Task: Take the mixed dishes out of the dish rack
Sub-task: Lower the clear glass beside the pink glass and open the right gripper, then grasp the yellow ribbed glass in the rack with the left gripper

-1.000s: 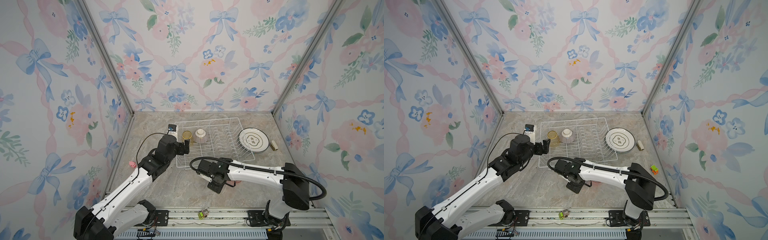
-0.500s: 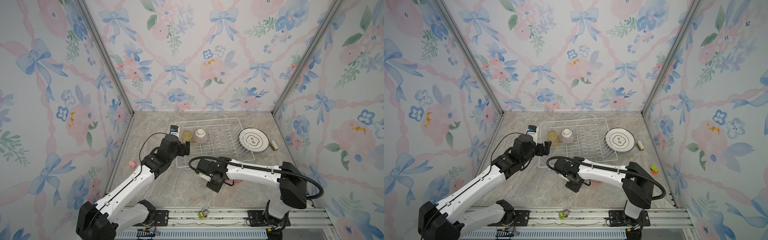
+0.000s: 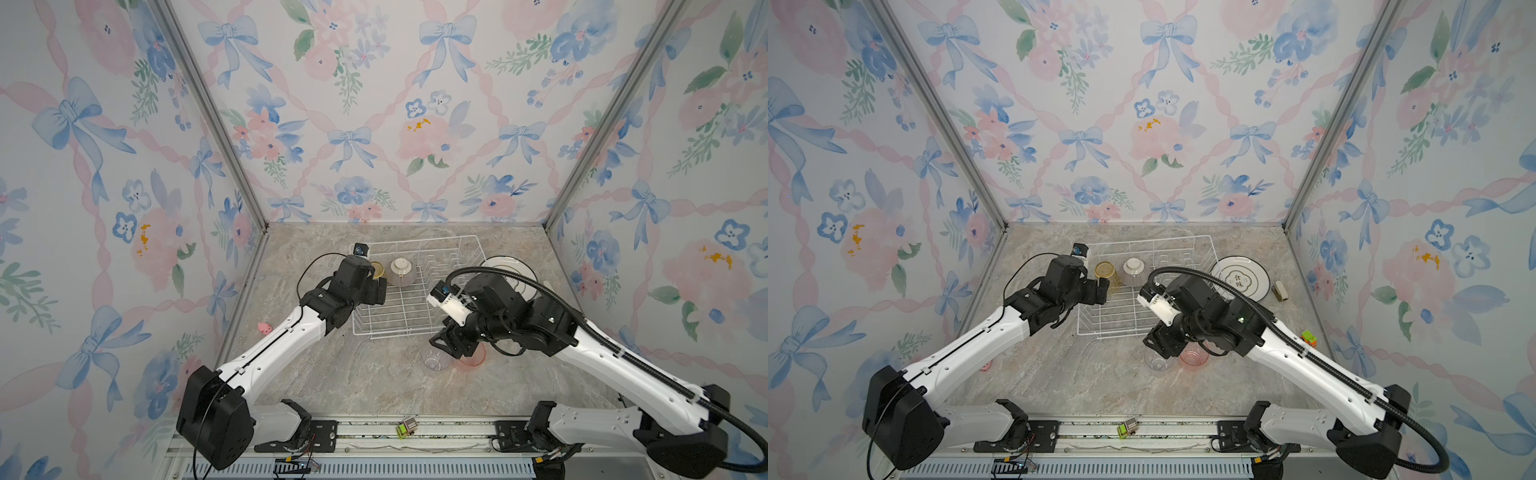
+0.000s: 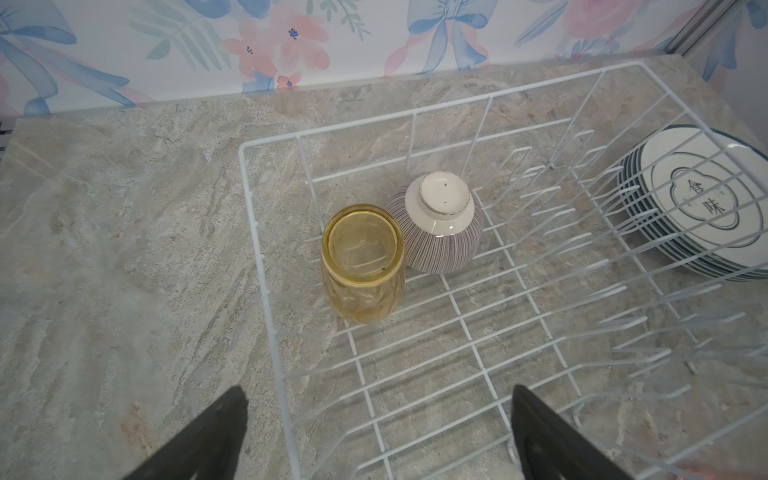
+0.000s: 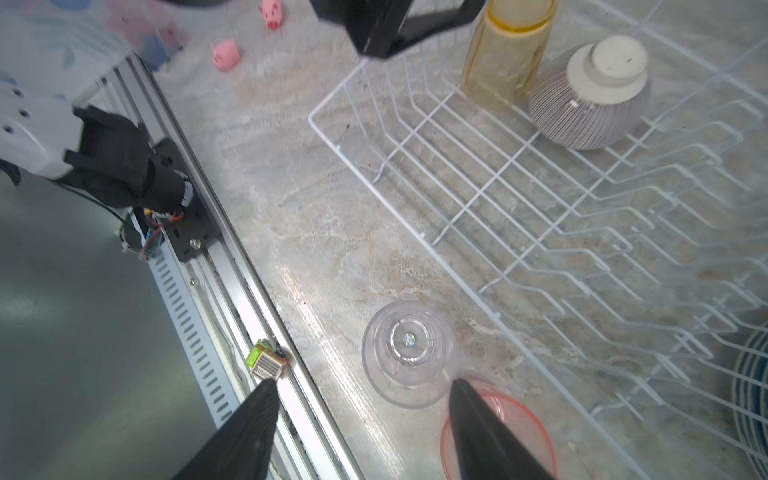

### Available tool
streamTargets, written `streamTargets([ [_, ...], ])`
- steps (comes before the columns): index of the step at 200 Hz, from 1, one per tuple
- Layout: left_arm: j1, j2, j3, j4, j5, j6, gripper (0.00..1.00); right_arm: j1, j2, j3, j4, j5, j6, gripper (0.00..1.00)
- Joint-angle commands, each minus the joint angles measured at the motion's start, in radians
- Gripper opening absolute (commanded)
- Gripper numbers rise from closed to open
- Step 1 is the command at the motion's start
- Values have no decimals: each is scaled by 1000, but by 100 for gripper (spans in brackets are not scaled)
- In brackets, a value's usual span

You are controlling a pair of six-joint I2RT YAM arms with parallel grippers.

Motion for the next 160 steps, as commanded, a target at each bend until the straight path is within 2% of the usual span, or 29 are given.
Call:
streamTargets([
  [1, 39, 72, 66, -40, 59, 57, 95, -61, -40, -13, 39, -47, 26, 69],
  [12, 53, 109, 98, -43, 66, 65, 93, -93, -62, -32, 56, -43, 35, 69],
  [42, 76, 219, 206, -103, 54, 103, 97, -159, -90, -77, 100, -82, 55, 69],
  [74, 101, 322, 285, -126, 115, 133, 98, -199, -100, -92, 114, -97, 54, 69],
  [113, 115, 431, 346, -162, 166, 143, 98, -247, -112, -105, 137, -129, 62, 69],
  [160, 120, 512, 377, -170, 171, 146, 98, -284, -113, -118, 160, -163, 70, 69],
])
